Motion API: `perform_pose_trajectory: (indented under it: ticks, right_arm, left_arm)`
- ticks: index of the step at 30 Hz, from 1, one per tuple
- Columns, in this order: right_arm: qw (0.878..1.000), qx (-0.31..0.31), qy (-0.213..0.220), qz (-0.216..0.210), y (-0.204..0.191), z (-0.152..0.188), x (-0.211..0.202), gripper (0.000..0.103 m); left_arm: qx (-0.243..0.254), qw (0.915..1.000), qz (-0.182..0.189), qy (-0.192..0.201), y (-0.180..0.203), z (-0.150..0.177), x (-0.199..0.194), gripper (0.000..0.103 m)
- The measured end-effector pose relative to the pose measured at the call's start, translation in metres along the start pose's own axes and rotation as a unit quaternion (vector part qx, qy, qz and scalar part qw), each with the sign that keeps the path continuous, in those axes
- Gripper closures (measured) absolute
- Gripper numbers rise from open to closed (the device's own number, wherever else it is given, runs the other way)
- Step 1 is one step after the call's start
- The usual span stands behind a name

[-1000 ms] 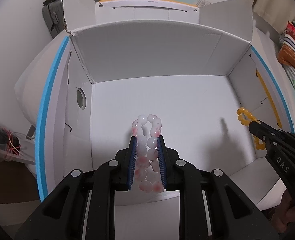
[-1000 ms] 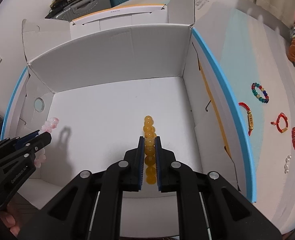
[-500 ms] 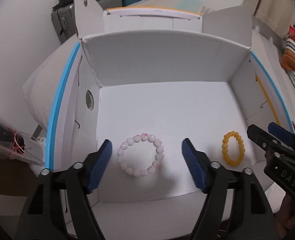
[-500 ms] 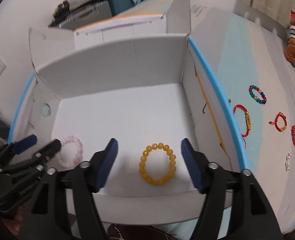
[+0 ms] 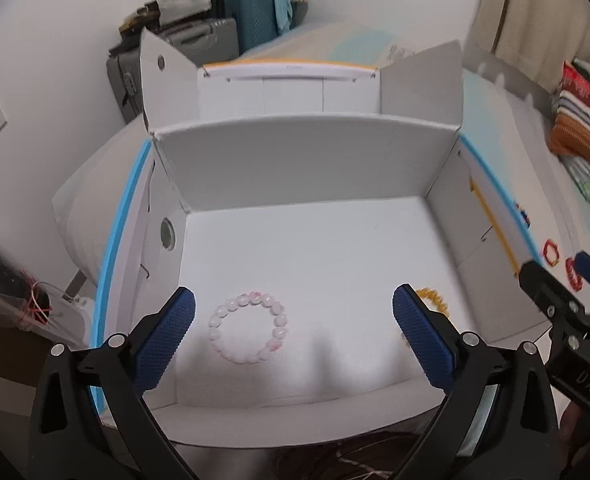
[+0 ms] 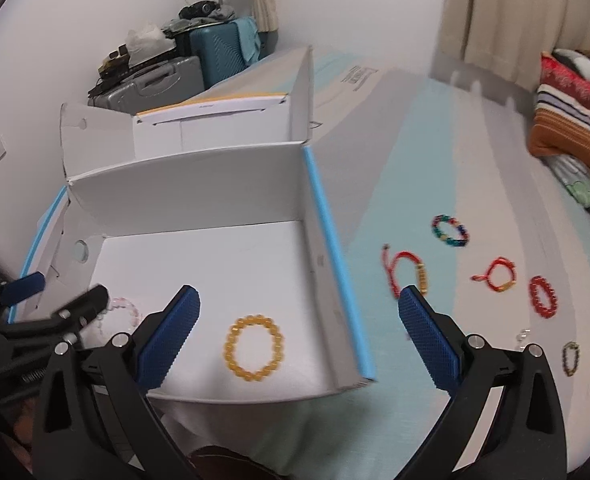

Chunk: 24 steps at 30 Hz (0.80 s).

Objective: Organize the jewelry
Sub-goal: 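Move both tools back over the remaining jewelry on the bed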

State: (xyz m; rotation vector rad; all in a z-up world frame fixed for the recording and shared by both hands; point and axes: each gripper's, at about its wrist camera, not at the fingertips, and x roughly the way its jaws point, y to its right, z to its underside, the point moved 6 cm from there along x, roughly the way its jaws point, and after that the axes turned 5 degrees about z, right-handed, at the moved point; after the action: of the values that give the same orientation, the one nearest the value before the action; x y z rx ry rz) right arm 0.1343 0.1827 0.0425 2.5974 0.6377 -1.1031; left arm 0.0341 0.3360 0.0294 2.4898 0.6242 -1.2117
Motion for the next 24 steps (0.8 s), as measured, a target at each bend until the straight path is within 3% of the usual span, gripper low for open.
perform_pose_trajectory:
  ticks: [15, 24]
  right_arm:
    - [0.997, 0.061, 0.012, 0.039, 0.101, 0.019, -0.024, 0.007]
    - [0.992, 0.093, 0.017, 0.081, 0.178, 0.045, -0.045, 0.007]
  left_arm:
    - [0.033, 0.9986, 0.032, 0.026, 0.072, 0.003, -0.018, 0.006]
    - [0.074, 0.9947, 0.066, 0.028, 0.142, 0.018, -0.018, 0.006]
